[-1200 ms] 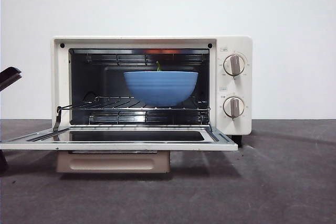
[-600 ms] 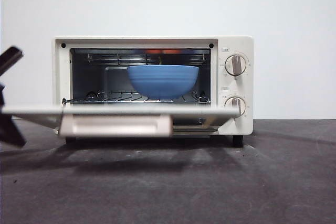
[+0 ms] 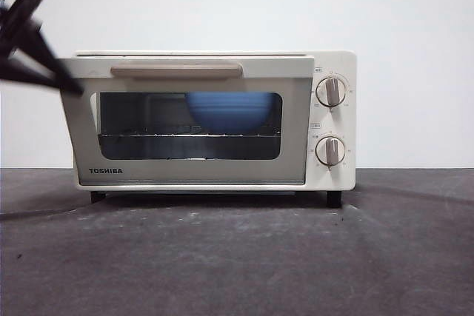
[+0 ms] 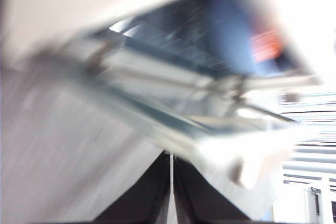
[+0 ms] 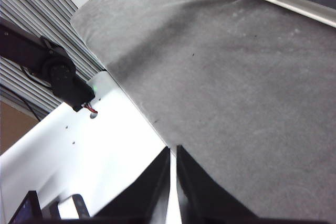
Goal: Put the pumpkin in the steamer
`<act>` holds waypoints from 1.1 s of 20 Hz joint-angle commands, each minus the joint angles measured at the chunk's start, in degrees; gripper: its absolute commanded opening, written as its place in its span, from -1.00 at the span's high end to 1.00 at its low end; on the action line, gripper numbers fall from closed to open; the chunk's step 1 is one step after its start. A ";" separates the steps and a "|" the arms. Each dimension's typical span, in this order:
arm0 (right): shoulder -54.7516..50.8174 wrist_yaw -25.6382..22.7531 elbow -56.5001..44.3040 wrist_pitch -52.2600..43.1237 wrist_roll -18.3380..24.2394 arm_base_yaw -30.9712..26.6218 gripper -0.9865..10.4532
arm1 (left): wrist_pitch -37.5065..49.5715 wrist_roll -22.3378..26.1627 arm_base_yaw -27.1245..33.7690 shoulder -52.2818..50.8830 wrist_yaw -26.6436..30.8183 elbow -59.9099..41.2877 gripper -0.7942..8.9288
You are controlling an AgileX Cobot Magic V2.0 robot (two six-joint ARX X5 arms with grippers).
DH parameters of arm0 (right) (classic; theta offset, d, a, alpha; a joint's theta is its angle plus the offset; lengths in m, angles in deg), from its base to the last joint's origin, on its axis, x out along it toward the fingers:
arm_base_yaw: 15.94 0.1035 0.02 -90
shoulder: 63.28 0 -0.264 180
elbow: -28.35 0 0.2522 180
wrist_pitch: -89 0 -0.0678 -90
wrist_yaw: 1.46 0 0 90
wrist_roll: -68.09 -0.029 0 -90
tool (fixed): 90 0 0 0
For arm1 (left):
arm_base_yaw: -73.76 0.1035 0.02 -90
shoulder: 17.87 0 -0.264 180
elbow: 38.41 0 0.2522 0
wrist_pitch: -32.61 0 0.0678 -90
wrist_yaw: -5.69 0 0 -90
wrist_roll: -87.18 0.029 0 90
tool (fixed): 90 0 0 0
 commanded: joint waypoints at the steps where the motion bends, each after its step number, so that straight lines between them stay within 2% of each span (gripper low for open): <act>1: 0.28 -0.17 0.52 -2.12 -0.37 0.57 0.80 | 1.57 0.00 0.11 0.35 -0.24 3.56 0.81; 6: 0.26 -0.66 0.52 -4.20 -0.33 0.57 0.80 | 4.44 -0.02 0.11 0.35 -0.22 8.61 0.81; 9: 0.26 -3.63 0.52 -6.12 -0.33 0.57 0.80 | 3.45 1.55 -0.31 -0.85 -0.31 10.36 0.81; 13: 0.24 -6.75 0.52 -9.01 -0.17 0.57 0.80 | 1.38 7.87 -2.34 -5.75 -0.28 10.40 0.81; 18: 0.22 -12.39 0.52 -9.44 0.85 0.57 0.80 | -5.25 17.53 -6.19 -14.32 -0.07 10.40 0.81; 22: 0.22 -16.79 0.52 -9.55 1.81 0.57 0.80 | -9.94 22.18 -9.25 -21.33 1.79 10.40 0.81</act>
